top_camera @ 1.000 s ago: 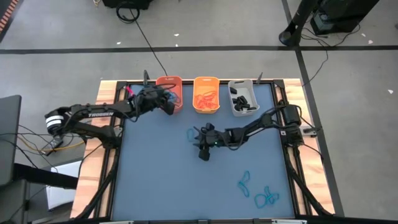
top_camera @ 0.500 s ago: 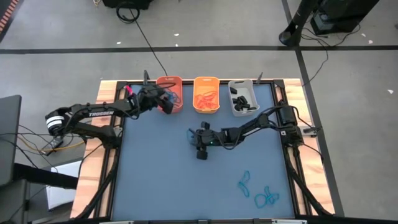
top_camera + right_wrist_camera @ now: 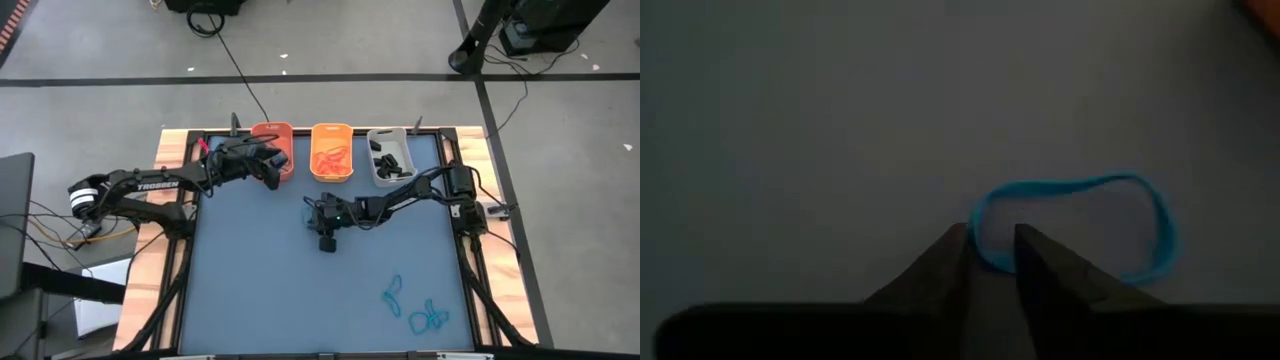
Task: Sort rubber bands into baskets
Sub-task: Put the blue rubber band into the orange bin
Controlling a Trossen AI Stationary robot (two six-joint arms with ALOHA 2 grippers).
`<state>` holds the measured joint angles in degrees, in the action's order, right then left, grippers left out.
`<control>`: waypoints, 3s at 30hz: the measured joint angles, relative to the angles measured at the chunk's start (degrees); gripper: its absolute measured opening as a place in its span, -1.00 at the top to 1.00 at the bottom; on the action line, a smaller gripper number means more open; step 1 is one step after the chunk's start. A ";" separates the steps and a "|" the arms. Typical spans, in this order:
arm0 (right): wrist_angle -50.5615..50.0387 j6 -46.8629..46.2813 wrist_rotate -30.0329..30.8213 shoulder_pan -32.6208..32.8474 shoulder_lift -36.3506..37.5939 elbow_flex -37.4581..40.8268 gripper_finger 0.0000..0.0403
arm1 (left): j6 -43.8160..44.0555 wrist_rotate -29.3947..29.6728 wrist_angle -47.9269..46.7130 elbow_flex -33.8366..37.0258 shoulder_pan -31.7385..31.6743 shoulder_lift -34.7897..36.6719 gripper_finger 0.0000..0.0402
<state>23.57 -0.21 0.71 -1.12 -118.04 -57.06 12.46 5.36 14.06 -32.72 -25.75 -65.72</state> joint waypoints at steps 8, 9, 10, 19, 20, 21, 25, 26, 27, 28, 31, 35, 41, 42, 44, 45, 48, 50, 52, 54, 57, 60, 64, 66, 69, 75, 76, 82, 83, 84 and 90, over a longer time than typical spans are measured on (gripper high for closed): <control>-2.16 -1.61 -3.52 -0.30 0.25 -0.13 0.94 | -1.82 -0.22 -0.12 -0.01 3.58 -0.01 0.02; -2.26 -1.84 -3.58 -0.13 0.42 -0.13 0.95 | -3.25 -0.97 -0.10 -0.01 4.18 -0.01 0.02; -2.70 -2.46 -3.58 0.11 0.78 -0.10 0.95 | -5.13 -2.32 -0.12 -0.01 4.79 -0.01 0.02; -9.10 -4.94 -18.75 3.22 8.87 0.09 0.97 | -23.58 -25.62 7.00 0.01 13.64 -5.83 0.01; -10.06 -5.15 -19.05 3.86 9.85 0.09 0.97 | -24.52 -26.34 8.27 0.01 14.79 -6.77 0.01; -10.61 -5.31 -18.97 4.56 10.83 0.11 0.97 | -25.49 -26.48 9.64 0.01 15.90 -7.94 0.01; -11.52 -5.14 -16.99 7.32 15.63 0.07 0.98 | -27.40 -26.62 14.31 0.00 19.01 -11.54 0.01; -12.01 -4.87 -15.81 7.86 16.65 0.07 0.98 | -27.42 -26.67 14.89 0.01 19.56 -12.39 0.01; -12.44 -4.47 -14.57 8.32 17.69 0.07 0.98 | -27.44 -26.68 15.64 0.01 20.13 -13.16 0.01; -13.10 -4.01 -13.13 8.76 18.80 0.07 0.98 | -27.44 -26.68 16.41 0.01 20.61 -13.96 0.01; -13.81 -2.70 -10.14 9.39 21.79 0.09 0.98 | -27.42 -26.68 18.77 0.01 21.92 -15.93 0.01; -14.36 -2.56 -9.25 9.41 24.21 0.07 0.98 | -27.44 -26.70 23.72 0.03 23.33 -18.49 0.01; -14.40 -2.16 -8.46 8.94 24.96 0.07 0.98 | -27.08 -26.54 32.68 0.01 23.68 -22.66 0.01; -14.43 -2.14 -7.79 8.91 24.96 0.07 0.98 | -27.07 -26.59 33.06 0.01 23.68 -23.08 0.01; -14.34 -1.87 -7.19 8.85 24.95 0.07 0.98 | -27.07 -26.67 32.88 0.01 23.68 -23.67 0.01; -14.35 -1.51 -7.12 8.80 24.96 0.07 0.98 | -27.04 -27.16 32.88 0.01 23.68 -23.93 0.02; -14.26 -1.09 -6.75 8.80 24.96 0.07 0.98 | -27.31 -28.90 32.86 0.01 23.66 -24.42 0.07; -14.26 -1.09 -6.21 8.80 24.96 0.07 0.98 | -27.31 -29.04 32.84 0.01 23.66 -24.45 0.16; -14.28 -1.07 -6.21 8.80 24.95 0.07 0.98 | -27.31 -29.06 32.88 0.01 23.66 -24.45 0.29; -14.20 -1.09 -6.20 8.80 24.95 0.07 0.98 | -27.31 -29.06 32.86 0.01 23.62 -24.45 0.44; -14.20 -1.07 -6.14 8.80 24.96 0.07 0.98 | -27.35 -29.04 32.88 0.01 23.62 -24.45 0.68; -13.56 -0.71 -6.00 8.80 24.95 0.07 0.98 | -27.41 -29.06 32.88 0.01 23.62 -24.45 0.89; -12.48 0.18 -4.57 8.71 24.96 0.07 0.98 | -27.42 -29.13 32.86 0.01 23.18 -24.45 0.97; -12.36 0.23 -4.56 8.45 24.95 0.07 0.98 | -27.36 -29.11 32.86 0.01 22.87 -24.45 0.97; -12.45 -0.68 -3.65 7.89 24.94 0.07 0.96 | -27.16 -29.09 32.58 0.01 22.08 -24.22 0.98; -15.49 -4.89 2.19 6.89 25.01 0.07 0.71 | -23.13 -26.74 30.43 -0.01 18.65 -23.08 0.99; -16.45 -5.44 3.19 6.83 25.06 0.07 0.65 | -22.24 -25.70 28.98 0.01 17.86 -22.67 0.99; -25.70 -11.15 11.27 6.88 27.42 0.04 0.34 | -16.93 -21.55 25.80 0.01 12.94 -20.89 0.99; -27.91 -12.76 12.51 6.88 28.13 0.04 0.30 | -16.05 -20.57 24.98 0.01 12.11 -20.17 0.99; -29.92 -14.25 13.61 6.88 28.76 0.04 0.26 | -14.97 -19.28 23.36 0.01 11.16 -19.21 0.99; -42.42 -21.44 16.72 8.36 32.28 0.04 0.15 | -10.24 -8.08 17.81 -0.04 5.93 -13.96 0.99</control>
<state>-18.85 -21.65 17.43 7.24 -85.76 -57.01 2.22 -2.72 31.86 -32.76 -19.82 -79.69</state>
